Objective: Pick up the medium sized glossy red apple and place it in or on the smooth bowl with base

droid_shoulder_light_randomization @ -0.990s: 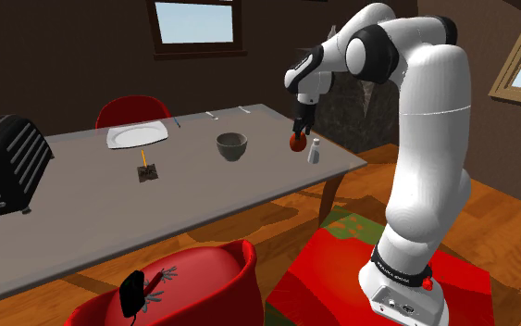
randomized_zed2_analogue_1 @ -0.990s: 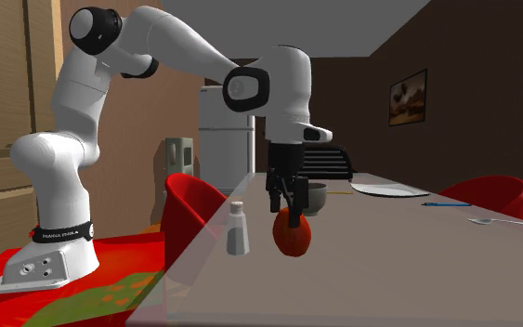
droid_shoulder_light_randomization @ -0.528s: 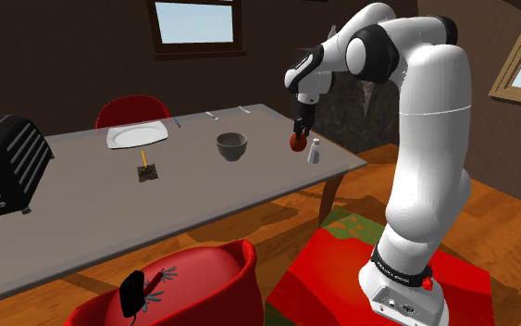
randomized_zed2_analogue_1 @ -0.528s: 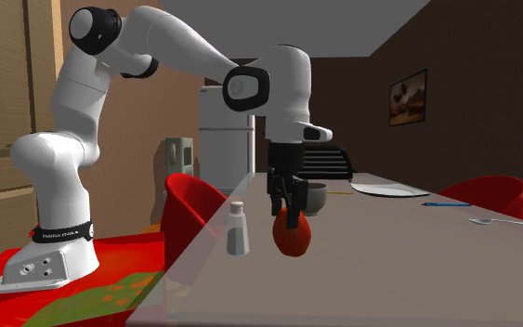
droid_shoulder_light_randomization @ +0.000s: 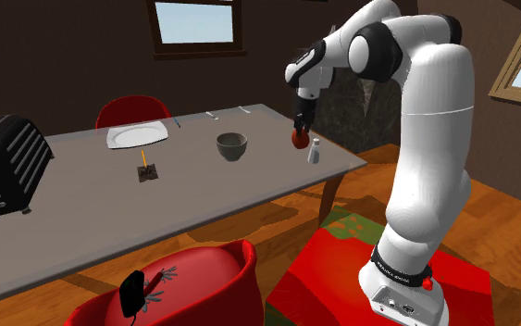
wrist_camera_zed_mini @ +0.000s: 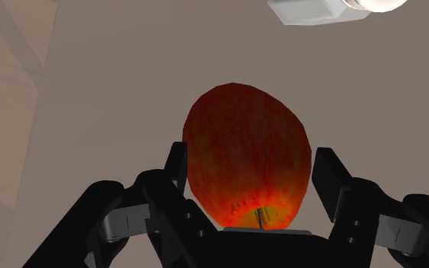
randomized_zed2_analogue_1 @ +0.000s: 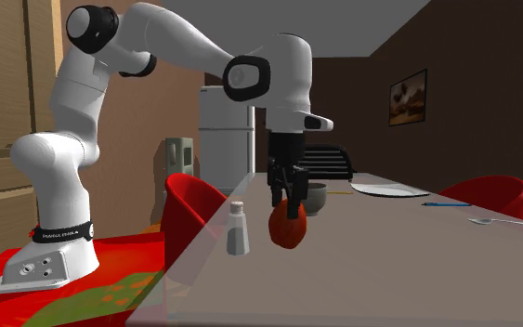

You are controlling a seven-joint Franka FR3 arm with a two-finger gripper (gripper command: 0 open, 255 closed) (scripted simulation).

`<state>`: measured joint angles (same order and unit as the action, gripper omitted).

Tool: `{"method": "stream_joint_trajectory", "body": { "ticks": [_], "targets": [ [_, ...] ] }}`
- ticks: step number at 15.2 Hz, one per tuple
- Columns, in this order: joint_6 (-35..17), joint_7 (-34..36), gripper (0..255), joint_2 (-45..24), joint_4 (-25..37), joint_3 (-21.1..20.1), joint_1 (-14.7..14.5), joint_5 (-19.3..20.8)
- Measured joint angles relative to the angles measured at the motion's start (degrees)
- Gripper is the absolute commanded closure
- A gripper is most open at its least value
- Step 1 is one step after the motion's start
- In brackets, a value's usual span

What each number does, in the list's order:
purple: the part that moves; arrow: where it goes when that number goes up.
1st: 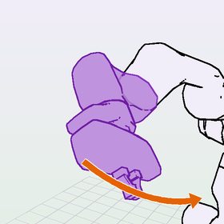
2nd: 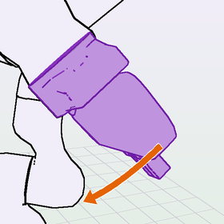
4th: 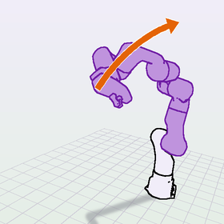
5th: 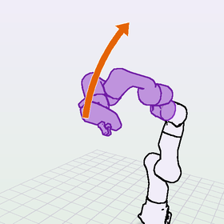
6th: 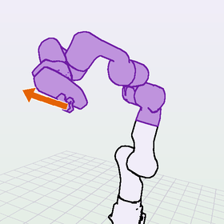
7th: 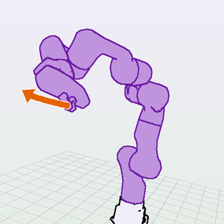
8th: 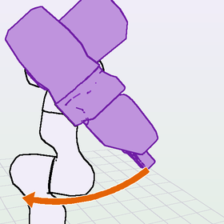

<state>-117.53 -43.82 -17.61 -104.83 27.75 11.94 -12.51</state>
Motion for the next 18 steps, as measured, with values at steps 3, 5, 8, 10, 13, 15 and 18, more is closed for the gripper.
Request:
{"method": "stream_joint_trajectory", "body": {
  "ticks": [3,5,8,10,13,15,18],
  "targets": [
    [1.98,0.50,255,1.03,1.11,0.25,-0.15,0.68],
    [3.10,0.88,255,1.72,1.64,0.36,-0.32,1.10],
    [5.17,1.18,255,2.39,3.14,0.55,-0.31,1.57],
    [6.48,1.47,255,2.84,4.06,0.63,-0.38,1.88],
    [8.59,1.89,255,3.80,5.36,0.81,-0.48,2.46],
    [9.94,2.05,255,3.91,6.62,0.86,-0.44,2.59],
    [12.28,2.41,255,4.27,8.68,0.94,-0.44,2.87]
  ]
}}
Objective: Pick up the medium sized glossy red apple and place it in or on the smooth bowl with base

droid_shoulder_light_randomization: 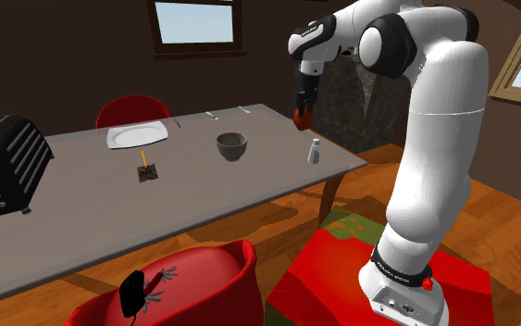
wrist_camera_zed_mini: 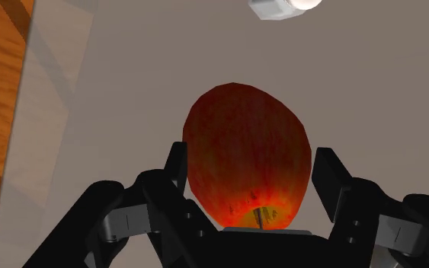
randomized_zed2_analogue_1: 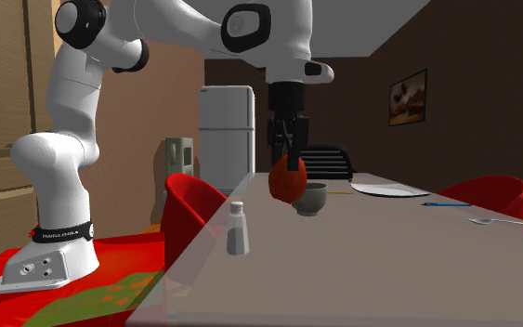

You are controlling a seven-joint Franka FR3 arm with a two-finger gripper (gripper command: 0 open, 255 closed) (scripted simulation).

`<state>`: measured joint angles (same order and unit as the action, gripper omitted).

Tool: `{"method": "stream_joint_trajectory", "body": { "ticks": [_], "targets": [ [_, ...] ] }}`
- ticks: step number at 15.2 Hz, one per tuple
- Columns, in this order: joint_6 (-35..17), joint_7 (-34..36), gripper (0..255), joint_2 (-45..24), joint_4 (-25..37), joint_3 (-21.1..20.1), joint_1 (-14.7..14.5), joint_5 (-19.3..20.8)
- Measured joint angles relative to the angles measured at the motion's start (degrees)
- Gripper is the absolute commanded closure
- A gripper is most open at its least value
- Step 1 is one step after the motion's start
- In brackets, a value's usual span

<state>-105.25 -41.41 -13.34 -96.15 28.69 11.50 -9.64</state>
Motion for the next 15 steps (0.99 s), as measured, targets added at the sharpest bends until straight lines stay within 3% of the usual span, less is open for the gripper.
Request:
{"method": "stream_joint_trajectory", "body": {
  "ticks": [10,15],
  "targets": [
    [7.33,0.64,255,0.49,6.94,0.27,0.34,0.46],
    [8.72,5.69,255,-0.12,9.33,-1.61,-2.63,0.38]
  ]
}}
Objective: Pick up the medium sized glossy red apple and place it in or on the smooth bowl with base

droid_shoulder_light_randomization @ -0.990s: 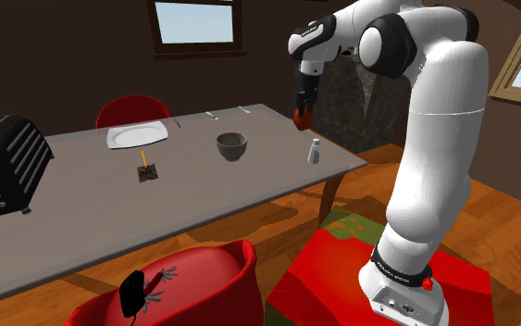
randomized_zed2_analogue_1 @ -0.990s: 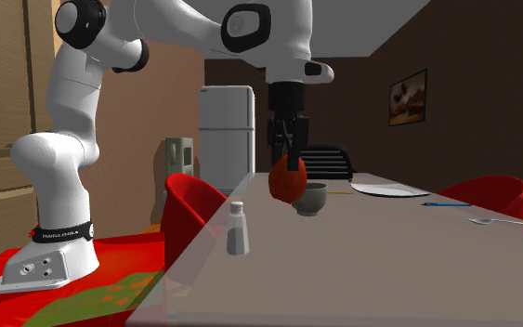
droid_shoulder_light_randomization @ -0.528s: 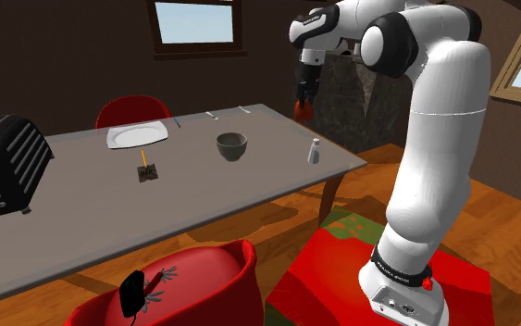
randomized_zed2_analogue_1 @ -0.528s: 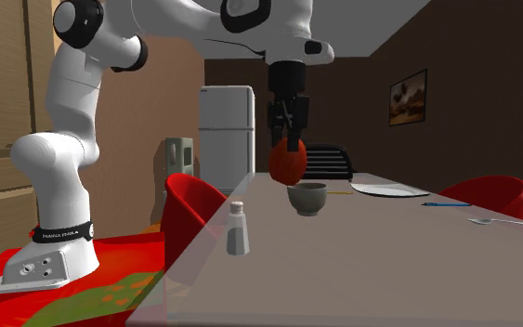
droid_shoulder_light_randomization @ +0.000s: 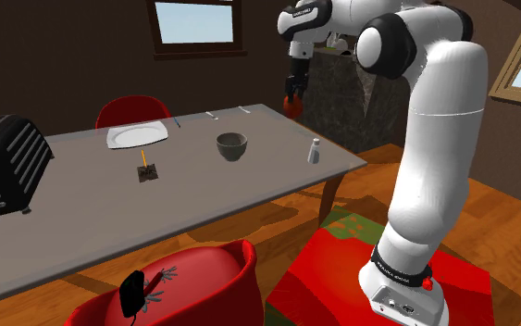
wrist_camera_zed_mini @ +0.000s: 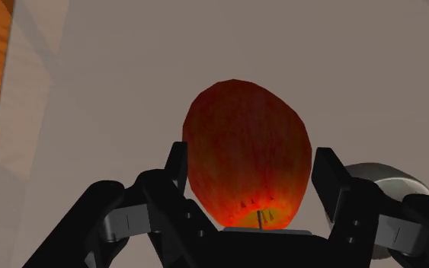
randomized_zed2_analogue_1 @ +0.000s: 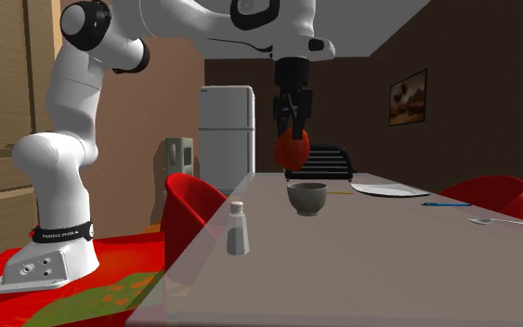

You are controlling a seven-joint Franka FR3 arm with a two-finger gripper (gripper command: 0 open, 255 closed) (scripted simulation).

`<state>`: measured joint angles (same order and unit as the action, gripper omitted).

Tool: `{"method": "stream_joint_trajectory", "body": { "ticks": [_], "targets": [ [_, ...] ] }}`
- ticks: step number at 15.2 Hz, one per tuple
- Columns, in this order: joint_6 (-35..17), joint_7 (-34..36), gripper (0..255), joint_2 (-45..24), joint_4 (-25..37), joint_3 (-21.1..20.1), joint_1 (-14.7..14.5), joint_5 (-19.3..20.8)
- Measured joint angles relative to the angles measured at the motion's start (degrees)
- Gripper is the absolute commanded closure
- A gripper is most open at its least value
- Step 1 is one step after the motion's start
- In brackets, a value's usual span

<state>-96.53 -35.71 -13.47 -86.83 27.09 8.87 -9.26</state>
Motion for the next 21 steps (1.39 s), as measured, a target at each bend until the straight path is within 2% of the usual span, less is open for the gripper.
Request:
{"method": "stream_joint_trajectory", "body": {
  "ticks": [3,8,15,19,21],
  "targets": [
    [-0.21,3.43,255,-0.38,0.49,-1.30,-2.12,-0.03],
    [2.19,9.33,255,-3.21,6.03,-3.51,-5.23,-0.77],
    [5.89,16.79,255,-9.05,16.05,-6.17,-8.75,-2.16],
    [10.43,21.11,255,-15.93,27.73,-7.76,-9.57,-3.76],
    [9.80,22.05,255,-16.82,28.02,-8.10,-10.24,-3.89]
  ]
}}
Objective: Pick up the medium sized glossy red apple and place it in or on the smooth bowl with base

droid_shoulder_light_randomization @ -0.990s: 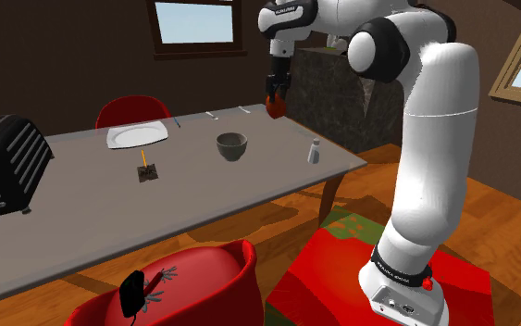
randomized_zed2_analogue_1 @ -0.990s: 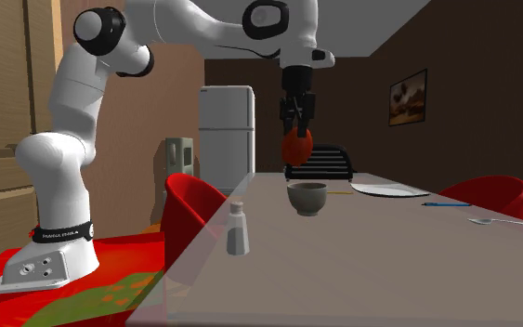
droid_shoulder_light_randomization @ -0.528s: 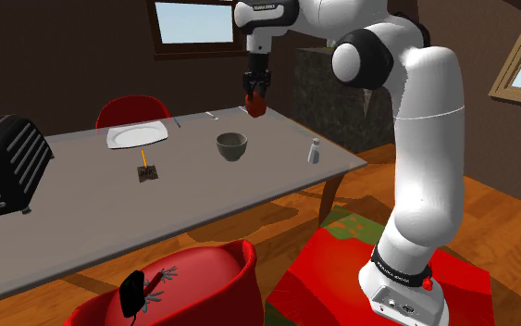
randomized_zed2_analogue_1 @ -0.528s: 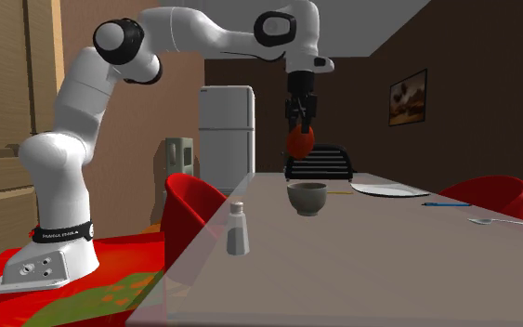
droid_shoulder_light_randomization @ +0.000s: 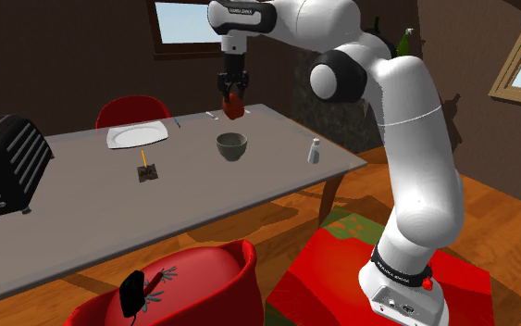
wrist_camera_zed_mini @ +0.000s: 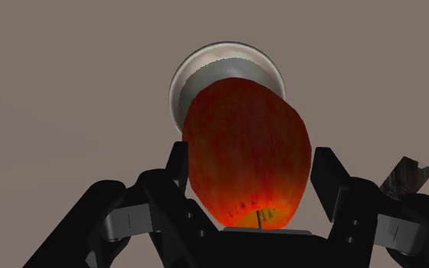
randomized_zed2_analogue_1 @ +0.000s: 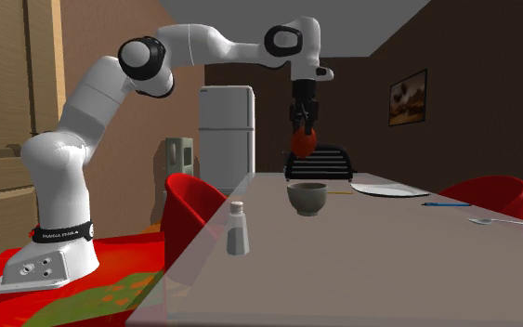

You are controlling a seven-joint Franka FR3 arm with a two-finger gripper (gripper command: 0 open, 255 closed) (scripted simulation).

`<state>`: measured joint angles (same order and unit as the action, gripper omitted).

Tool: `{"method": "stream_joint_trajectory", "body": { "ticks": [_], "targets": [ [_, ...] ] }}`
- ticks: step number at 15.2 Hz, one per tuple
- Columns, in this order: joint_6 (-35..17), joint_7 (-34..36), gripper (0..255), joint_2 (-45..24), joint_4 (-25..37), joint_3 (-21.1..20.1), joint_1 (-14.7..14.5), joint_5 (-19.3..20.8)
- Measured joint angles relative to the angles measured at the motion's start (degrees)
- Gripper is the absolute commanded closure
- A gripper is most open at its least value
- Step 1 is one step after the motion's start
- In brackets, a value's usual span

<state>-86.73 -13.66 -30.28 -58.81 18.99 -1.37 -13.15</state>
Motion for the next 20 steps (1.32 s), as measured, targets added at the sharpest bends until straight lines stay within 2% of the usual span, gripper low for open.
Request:
{"method": "stream_joint_trajectory", "body": {
  "ticks": [10,20],
  "targets": [
    [-8.60,-0.55,255,1.66,-10.36,0.02,-1.63,0.41],
    [-15.01,-1.21,255,1.92,-17.10,-0.08,-2.35,0.31]
  ]
}}
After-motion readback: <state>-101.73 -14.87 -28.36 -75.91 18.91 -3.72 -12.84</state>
